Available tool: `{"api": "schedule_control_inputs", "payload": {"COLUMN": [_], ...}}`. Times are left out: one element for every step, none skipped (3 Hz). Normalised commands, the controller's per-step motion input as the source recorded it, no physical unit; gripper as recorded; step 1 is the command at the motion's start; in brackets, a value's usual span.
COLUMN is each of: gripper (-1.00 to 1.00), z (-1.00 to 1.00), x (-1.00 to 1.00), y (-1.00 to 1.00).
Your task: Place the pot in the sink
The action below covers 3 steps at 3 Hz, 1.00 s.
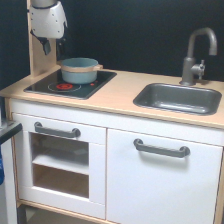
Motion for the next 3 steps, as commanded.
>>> {"api": "schedule_control_inputs", "payload": {"gripper": [1.0, 1.0, 1.0], "z": [-0.71, -0.87, -0.91], "x": [0.16, 0.07, 0.03], "y": [0.58, 0.49, 0.34]}}
